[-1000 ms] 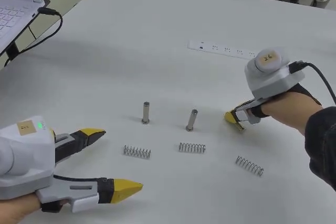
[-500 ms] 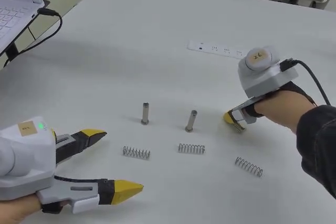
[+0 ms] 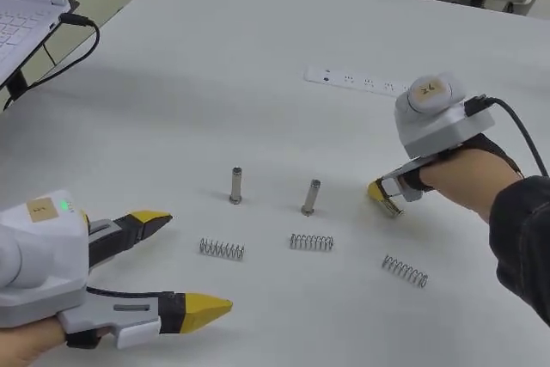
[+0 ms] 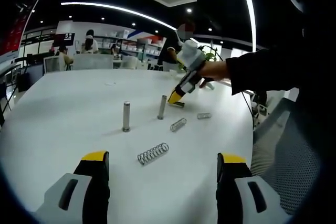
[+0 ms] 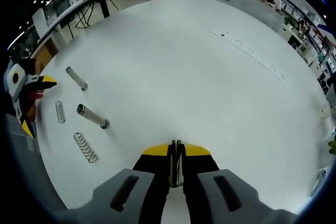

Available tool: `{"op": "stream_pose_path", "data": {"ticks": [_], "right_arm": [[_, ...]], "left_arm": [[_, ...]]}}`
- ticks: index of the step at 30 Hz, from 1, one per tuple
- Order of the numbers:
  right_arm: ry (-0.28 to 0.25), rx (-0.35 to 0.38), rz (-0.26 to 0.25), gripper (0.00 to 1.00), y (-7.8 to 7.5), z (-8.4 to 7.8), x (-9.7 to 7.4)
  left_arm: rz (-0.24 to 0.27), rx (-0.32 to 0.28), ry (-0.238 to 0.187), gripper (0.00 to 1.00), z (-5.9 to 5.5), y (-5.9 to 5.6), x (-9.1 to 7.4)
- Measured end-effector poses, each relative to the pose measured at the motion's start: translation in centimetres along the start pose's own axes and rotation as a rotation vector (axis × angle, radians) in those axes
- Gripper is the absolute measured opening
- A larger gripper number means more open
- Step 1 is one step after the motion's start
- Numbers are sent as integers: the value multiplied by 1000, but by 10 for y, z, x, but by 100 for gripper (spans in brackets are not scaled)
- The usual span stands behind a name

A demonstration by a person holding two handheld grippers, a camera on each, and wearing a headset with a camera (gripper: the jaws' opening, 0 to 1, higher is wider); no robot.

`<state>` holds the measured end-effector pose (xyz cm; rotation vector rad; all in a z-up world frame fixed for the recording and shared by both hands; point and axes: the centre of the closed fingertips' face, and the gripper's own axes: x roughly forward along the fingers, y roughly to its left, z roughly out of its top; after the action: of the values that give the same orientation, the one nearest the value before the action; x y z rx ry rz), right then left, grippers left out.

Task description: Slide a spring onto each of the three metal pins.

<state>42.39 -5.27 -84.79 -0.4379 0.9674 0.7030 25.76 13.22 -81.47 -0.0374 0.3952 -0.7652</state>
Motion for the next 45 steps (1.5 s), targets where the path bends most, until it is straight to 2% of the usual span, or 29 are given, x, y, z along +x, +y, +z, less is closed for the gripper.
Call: {"op": "stream_pose_path", "data": {"ticks": [16, 34, 45], "right_arm": [[-58, 24, -16, 6, 1, 2, -23], [-86, 35, -27, 6, 6, -2, -39], [-99, 53, -27, 6, 11, -8, -45]], "left_arm": [[-16, 29, -7, 81, 10, -5, 1], [-26, 63, -17, 81, 21, -11, -4], [-24, 74, -20, 81, 22, -15, -8]]}}
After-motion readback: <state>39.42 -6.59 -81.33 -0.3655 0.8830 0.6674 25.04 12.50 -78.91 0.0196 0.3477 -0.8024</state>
